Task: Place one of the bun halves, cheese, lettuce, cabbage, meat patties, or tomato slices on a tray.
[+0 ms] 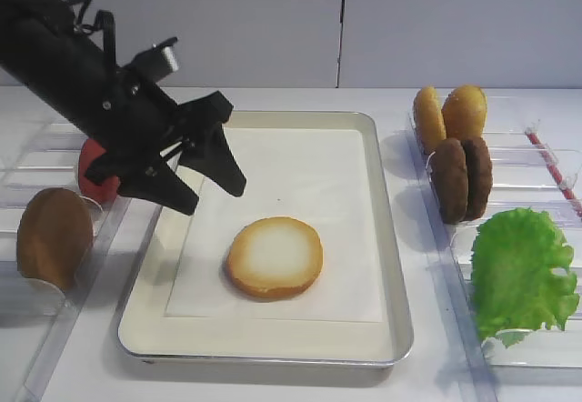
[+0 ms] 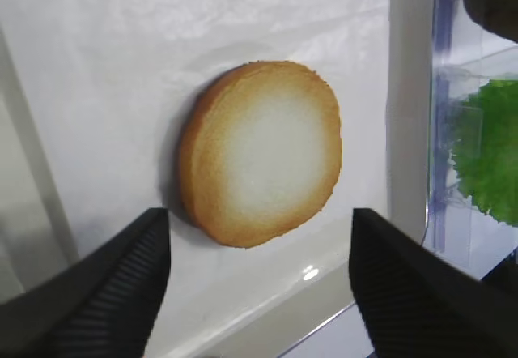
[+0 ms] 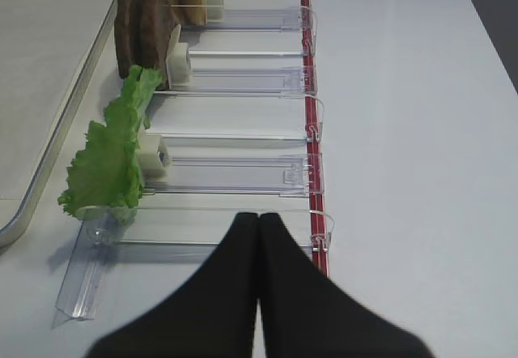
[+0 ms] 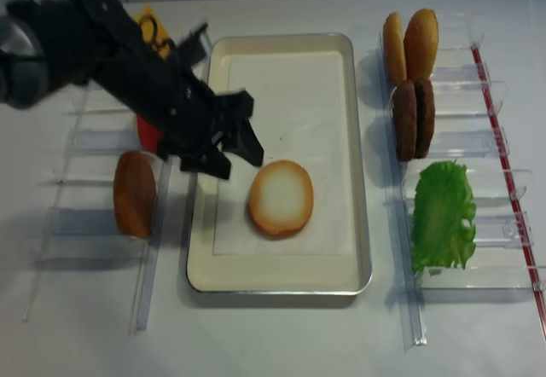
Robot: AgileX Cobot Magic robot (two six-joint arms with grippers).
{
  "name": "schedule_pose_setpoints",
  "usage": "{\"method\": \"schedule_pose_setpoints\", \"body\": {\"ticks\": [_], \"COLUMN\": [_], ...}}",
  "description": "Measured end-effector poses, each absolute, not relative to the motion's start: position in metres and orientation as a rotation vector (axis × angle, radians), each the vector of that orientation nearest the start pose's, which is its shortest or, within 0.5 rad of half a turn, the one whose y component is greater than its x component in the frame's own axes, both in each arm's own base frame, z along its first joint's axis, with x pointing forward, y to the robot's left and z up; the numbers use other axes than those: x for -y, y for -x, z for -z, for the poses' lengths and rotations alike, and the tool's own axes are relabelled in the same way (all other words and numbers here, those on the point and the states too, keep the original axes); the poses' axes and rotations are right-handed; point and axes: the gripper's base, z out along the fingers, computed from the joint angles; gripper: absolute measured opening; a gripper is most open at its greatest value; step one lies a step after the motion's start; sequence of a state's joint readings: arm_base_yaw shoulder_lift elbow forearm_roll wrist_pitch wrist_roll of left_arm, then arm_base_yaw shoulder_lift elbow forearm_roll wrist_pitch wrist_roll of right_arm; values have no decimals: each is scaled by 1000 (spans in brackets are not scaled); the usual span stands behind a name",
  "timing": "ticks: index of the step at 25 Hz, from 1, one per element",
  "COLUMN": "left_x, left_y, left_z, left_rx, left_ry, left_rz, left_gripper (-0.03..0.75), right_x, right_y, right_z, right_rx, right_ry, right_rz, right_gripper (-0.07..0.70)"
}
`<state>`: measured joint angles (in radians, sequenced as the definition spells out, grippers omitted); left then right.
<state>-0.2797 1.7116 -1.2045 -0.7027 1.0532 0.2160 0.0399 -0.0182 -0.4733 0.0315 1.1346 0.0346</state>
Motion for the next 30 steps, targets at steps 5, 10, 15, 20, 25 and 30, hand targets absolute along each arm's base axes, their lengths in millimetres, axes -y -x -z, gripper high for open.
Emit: {"method": "schedule_pose_setpoints", "body": {"ticks": [5,10,15,20,25,30], "left_x": [128,108,87,64,46,30], "left_y": [-288,-264,-239,-208,-169,-120], "left_z": [-283,-319,-349,-377,-407,-428], "left_rx": [-2829,-2750,-2679,-2575,-2428,-2274], "left_ry": [-284,-303,-309,-309,-295,-283], "left_rz": [799,586,378,179,97,89], "left_gripper": [477,477,477,477,476,476], "right_x": [-2,-2,-2,-2,-2,-2], "right_y": [8,8,8,8,8,8], "right_z": [-264,-264,-264,-264,-264,-264], "right_rx": [-2127,-2127,-2127,-2127,-2127,-2127], "right_ry": [8,8,8,8,10,10], "right_rz": [-82,-82,-82,-82,-81,-81], "right_gripper": [-28,-28,-28,-28,-28,-28]}}
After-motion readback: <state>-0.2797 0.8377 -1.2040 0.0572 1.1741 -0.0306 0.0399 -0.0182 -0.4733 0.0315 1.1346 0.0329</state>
